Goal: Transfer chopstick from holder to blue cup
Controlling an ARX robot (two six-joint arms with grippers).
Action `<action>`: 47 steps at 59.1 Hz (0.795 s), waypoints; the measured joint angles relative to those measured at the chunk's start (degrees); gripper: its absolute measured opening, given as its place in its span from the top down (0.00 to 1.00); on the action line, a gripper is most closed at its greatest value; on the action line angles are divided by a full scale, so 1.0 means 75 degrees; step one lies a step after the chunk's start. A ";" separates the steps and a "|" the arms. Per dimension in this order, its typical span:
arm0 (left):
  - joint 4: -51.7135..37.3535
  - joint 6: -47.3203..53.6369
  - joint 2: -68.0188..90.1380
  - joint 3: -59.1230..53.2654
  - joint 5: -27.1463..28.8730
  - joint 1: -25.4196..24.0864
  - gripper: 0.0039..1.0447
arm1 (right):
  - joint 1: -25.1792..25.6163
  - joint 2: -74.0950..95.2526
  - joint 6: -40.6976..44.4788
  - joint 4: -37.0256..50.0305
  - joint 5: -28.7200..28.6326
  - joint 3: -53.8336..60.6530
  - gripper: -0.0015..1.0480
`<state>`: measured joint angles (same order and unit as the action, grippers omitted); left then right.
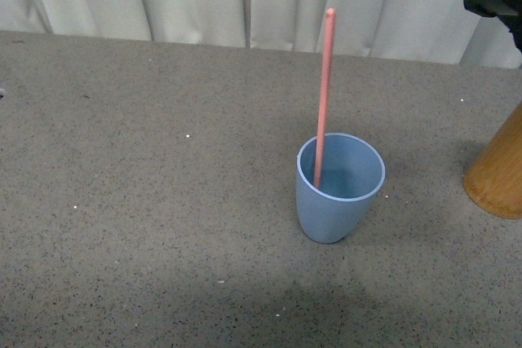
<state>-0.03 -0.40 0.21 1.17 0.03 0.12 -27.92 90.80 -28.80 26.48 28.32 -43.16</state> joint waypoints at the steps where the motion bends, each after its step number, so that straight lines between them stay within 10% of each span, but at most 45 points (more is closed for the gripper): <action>1: 0.0000 0.0003 0.0000 0.0000 0.0000 0.0000 0.06 | 0.0023 -0.0055 0.0009 -0.0073 0.0082 0.0012 0.16; 20: 0.0000 0.0003 0.0000 0.0000 0.0000 0.0000 0.06 | 0.1116 -0.2011 0.1017 0.0125 0.0087 0.1425 0.09; 32: 0.0000 0.0000 0.0000 0.0000 0.0003 0.0000 0.06 | 0.3098 -0.4170 0.3249 0.2235 -0.3337 0.3832 0.41; 47: 0.0000 0.0000 -0.0003 0.0000 -0.0003 0.0000 0.06 | 0.3704 -0.8000 0.3756 0.0137 -0.3759 0.5735 0.86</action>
<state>-0.03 -0.40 0.19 1.17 0.01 0.12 -0.14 30.81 -0.62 27.51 0.12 -0.14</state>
